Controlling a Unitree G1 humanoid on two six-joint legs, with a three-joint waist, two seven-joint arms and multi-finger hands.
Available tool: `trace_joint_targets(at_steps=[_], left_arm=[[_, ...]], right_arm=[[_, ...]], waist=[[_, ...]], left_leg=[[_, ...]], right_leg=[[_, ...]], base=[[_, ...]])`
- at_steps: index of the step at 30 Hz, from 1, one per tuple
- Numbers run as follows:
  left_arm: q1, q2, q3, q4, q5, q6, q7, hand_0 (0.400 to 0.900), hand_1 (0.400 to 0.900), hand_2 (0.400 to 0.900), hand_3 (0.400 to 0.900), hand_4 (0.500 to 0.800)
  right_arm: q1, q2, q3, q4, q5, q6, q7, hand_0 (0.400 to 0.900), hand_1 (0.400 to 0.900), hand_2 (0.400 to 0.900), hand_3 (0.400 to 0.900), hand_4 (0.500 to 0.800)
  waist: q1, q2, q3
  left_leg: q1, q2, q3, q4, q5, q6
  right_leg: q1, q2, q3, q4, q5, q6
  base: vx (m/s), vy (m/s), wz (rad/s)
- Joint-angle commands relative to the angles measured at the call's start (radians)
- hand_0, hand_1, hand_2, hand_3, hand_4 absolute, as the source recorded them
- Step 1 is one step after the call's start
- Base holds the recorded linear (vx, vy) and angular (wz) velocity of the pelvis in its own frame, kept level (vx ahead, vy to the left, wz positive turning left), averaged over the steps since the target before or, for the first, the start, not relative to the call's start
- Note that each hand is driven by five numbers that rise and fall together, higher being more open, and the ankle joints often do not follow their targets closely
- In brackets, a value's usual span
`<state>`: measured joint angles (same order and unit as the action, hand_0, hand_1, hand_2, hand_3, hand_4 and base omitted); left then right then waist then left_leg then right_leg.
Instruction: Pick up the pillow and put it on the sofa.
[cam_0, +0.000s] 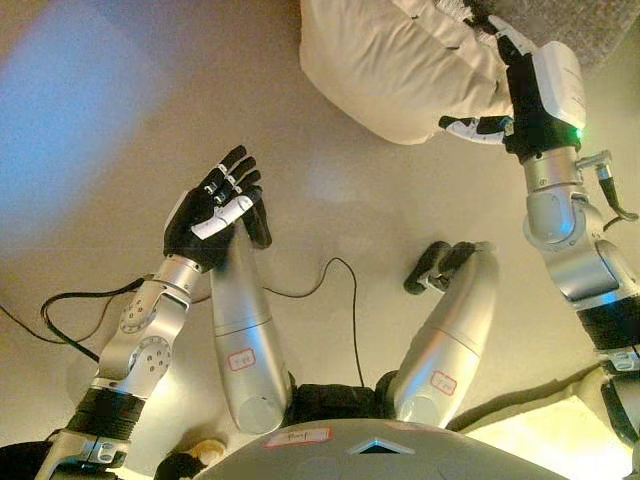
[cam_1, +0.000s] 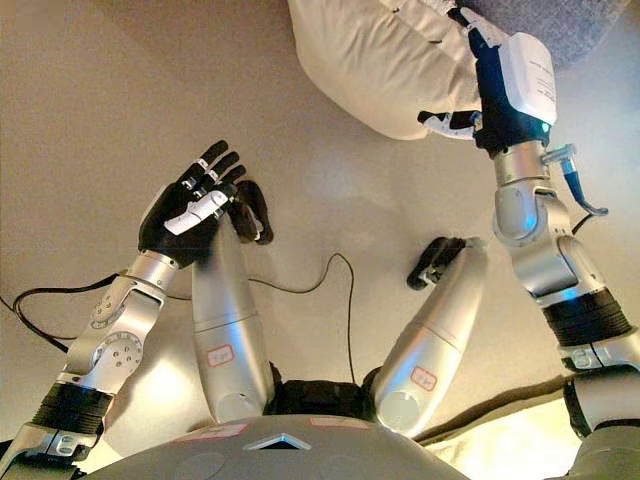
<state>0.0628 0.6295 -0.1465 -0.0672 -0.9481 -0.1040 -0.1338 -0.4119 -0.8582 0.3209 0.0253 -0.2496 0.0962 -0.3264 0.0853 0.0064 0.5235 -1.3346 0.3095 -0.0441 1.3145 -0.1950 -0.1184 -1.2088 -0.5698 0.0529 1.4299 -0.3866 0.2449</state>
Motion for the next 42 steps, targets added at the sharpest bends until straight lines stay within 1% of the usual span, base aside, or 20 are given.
trace_joint_targets(at_steps=[1,5,7,9,13,17,22,26,28,30,31,32,33,36,42], left_arm=[[-0.015,0.003,0.012,-0.091,-0.059,-0.065,-0.048,0.900,0.900,0.900,0.900,0.800],[-0.020,0.013,0.002,-0.092,-0.080,-0.069,-0.054,0.900,0.900,0.900,0.900,0.800],[-0.024,0.018,-0.001,-0.089,-0.085,-0.073,-0.045,0.900,0.900,0.900,0.900,0.800],[-0.029,0.019,-0.002,-0.085,-0.087,-0.067,-0.046,0.900,0.900,0.900,0.900,0.800],[-0.036,0.015,-0.016,-0.080,-0.084,-0.073,-0.048,0.900,0.900,0.900,0.900,0.800],[-0.038,0.011,-0.032,-0.074,-0.083,-0.079,-0.039,0.900,0.900,0.900,0.900,0.800],[-0.035,0.011,-0.050,-0.072,-0.078,-0.075,-0.030,0.900,0.900,0.900,0.900,0.800],[-0.033,0.008,-0.057,-0.067,-0.084,-0.068,-0.025,0.900,0.900,0.900,0.900,0.800],[-0.039,0.010,-0.064,-0.060,-0.084,-0.063,-0.023,0.900,0.900,0.900,0.900,0.800],[-0.039,0.009,-0.065,-0.056,-0.085,-0.056,-0.020,0.900,0.900,0.900,0.900,0.800],[-0.040,0.009,-0.067,-0.055,-0.089,-0.051,-0.018,0.900,0.900,0.900,0.900,0.800],[-0.042,0.009,-0.068,-0.057,-0.089,-0.048,-0.015,0.900,0.900,0.900,0.900,0.800],[-0.042,0.008,-0.069,-0.059,-0.087,-0.039,-0.016,0.900,0.900,0.900,0.900,0.800],[-0.044,0.000,-0.078,-0.062,-0.078,-0.017,-0.011,0.900,0.900,0.900,0.900,0.800],[-0.040,-0.019,-0.100,-0.057,-0.058,-0.002,0.007,0.900,0.900,0.900,0.900,0.800]], right_arm=[[-0.154,-0.040,-0.035,0.041,-0.017,-0.029,-0.053,0.900,0.900,0.900,0.900,0.800],[-0.223,-0.029,0.011,0.121,-0.015,-0.035,-0.065,0.900,0.900,0.900,0.900,0.800],[-0.256,-0.017,0.029,0.157,-0.018,-0.024,-0.066,0.900,0.900,0.900,0.900,0.800],[-0.286,-0.006,0.044,0.187,-0.023,-0.010,-0.071,0.900,0.900,0.900,0.900,0.800],[-0.323,0.010,0.062,0.229,-0.052,0.005,-0.111,0.900,0.900,0.900,0.900,0.800],[-0.343,0.027,0.062,0.255,-0.100,0.022,-0.186,0.900,0.900,0.900,0.900,0.800],[-0.342,0.045,0.046,0.274,-0.144,0.033,-0.234,0.900,0.900,0.900,0.900,0.800],[-0.353,0.058,0.056,0.304,-0.147,0.065,-0.192,0.900,0.900,0.900,0.900,0.800],[-0.367,0.067,0.074,0.329,-0.170,0.114,-0.124,0.900,0.900,0.900,0.900,0.800],[-0.380,0.071,0.096,0.352,-0.136,0.157,-0.084,0.900,0.900,0.900,0.900,0.800],[-0.389,0.075,0.105,0.361,-0.134,0.179,-0.060,0.400,0.400,0.400,0.400,0.500],[-0.394,0.080,0.108,0.360,-0.128,0.197,-0.049,0.400,0.400,0.400,0.400,0.500],[-0.400,0.087,0.111,0.362,-0.110,0.232,-0.029,0.400,0.400,0.400,0.400,0.500],[-0.413,0.111,0.121,0.381,-0.105,0.268,-0.002,0.400,0.400,0.400,0.400,0.500],[-0.415,0.132,0.127,0.388,-0.116,0.300,0.012,0.400,0.400,0.400,0.400,0.500]], waist=[[0.016,0.046,-0.004],[0.023,0.059,-0.004],[0.029,0.065,-0.004],[0.032,0.072,-0.004],[0.034,0.086,-0.004],[0.032,0.099,-0.004],[0.031,0.110,-0.004],[0.032,0.118,-0.004],[0.036,0.122,-0.004],[0.042,0.124,-0.004],[0.046,0.124,-0.004],[0.048,0.124,-0.004],[0.051,0.124,-0.004],[0.060,0.123,-0.004],[0.066,0.125,-0.004]], left_leg=[[0.072,0.071,-0.109,0.141,-0.256,-0.044],[0.018,0.070,-0.152,0.242,-0.290,-0.050],[-0.005,0.069,-0.172,0.285,-0.302,-0.050],[-0.027,0.066,-0.186,0.325,-0.313,-0.048],[-0.067,0.057,-0.211,0.397,-0.330,-0.041],[-0.090,0.048,-0.218,0.458,-0.344,-0.034],[-0.116,0.040,-0.224,0.506,-0.350,-0.025],[-0.119,0.044,-0.231,0.535,-0.354,-0.026],[-0.117,0.046,-0.236,0.548,-0.355,-0.026],[-0.115,0.048,-0.242,0.560,-0.355,-0.027],[-0.111,0.048,-0.242,0.565,-0.357,-0.026],[-0.110,0.049,-0.244,0.568,-0.358,-0.026],[-0.109,0.049,-0.246,0.574,-0.359,-0.026],[-0.103,0.052,-0.252,0.586,-0.361,-0.025],[-0.082,0.053,-0.253,0.585,-0.359,-0.022]], right_leg=[[-0.115,0.025,0.007,0.034,0.032,-0.067],[-0.183,0.024,0.056,0.138,0.003,-0.076],[-0.212,0.023,0.081,0.188,-0.010,-0.080],[-0.245,0.025,0.105,0.239,-0.022,-0.088],[-0.304,0.032,0.150,0.328,-0.042,-0.100],[-0.328,0.033,0.168,0.377,-0.048,-0.111],[-0.347,0.027,0.183,0.403,-0.040,-0.115],[-0.347,0.018,0.194,0.415,-0.032,-0.117],[-0.341,0.008,0.200,0.422,-0.031,-0.118],[-0.333,-0.002,0.204,0.429,-0.031,-0.121],[-0.328,-0.005,0.204,0.434,-0.034,-0.122],[-0.325,-0.008,0.205,0.438,-0.036,-0.123],[-0.321,-0.013,0.205,0.442,-0.037,-0.125],[-0.307,-0.023,0.208,0.449,-0.039,-0.129],[-0.279,-0.040,0.208,0.442,-0.031,-0.135]], base=[[0.02,0.025,0.06],[0.00,0.013,0.08],[-0.01,-0.034,0.11],[-0.02,-0.044,0.11],[-0.02,-0.026,0.10],[0.01,0.003,0.04],[0.02,-0.002,0.03],[0.04,0.023,0.03],[0.06,0.021,0.05],[0.07,0.018,0.04],[0.07,0.017,0.02],[0.07,0.009,0.03],[0.07,0.004,0.02],[0.08,0.007,0.01],[0.07,0.015,0.02]])
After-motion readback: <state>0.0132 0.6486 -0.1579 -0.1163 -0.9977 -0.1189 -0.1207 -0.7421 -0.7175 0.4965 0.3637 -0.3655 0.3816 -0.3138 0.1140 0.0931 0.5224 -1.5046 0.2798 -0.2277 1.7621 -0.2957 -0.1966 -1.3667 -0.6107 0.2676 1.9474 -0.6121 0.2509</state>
